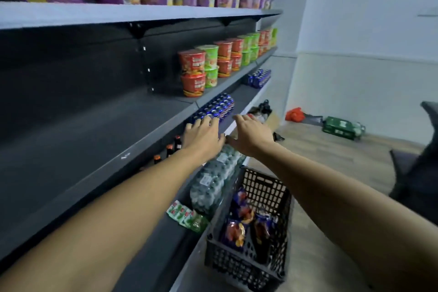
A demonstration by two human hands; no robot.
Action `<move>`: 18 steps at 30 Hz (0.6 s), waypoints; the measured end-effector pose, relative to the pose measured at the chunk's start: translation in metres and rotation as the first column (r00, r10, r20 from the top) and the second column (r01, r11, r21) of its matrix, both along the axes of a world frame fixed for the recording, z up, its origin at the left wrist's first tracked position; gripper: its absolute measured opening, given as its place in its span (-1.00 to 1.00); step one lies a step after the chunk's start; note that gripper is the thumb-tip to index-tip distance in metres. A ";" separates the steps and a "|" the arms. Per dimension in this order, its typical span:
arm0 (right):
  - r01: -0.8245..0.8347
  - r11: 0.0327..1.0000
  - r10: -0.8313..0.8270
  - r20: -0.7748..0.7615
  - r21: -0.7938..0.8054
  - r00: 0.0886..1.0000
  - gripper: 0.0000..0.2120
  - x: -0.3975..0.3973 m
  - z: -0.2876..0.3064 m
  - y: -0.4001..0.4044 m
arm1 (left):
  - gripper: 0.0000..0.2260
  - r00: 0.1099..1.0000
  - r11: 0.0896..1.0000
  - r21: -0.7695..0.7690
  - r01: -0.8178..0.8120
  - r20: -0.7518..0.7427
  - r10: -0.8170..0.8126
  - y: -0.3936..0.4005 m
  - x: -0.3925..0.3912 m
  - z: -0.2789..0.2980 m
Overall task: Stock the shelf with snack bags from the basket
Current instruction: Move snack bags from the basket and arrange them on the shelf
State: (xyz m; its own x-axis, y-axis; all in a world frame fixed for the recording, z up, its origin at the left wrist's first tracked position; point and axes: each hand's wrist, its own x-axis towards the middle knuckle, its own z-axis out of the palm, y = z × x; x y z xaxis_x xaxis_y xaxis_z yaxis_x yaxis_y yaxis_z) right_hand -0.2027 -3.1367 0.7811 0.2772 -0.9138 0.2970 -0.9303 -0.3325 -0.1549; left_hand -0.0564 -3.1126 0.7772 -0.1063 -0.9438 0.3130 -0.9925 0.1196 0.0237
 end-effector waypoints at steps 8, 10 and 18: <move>0.082 0.996 -0.081 -0.016 0.026 0.997 -0.42 -0.079 -0.030 -0.038 | -0.57 0.998 0.996 0.065 0.059 0.007 -0.060 -0.055 -0.073 -0.030; 0.092 0.996 -0.092 -0.007 0.019 0.996 -0.43 -0.085 -0.039 -0.047 | -0.58 0.998 0.995 0.073 0.064 -0.001 -0.064 -0.068 -0.080 -0.041; 0.137 0.980 -0.136 -0.020 0.146 0.991 -0.43 -0.086 -0.100 -0.095 | -0.61 0.991 0.976 0.171 0.135 -0.040 -0.130 -0.130 -0.092 -0.102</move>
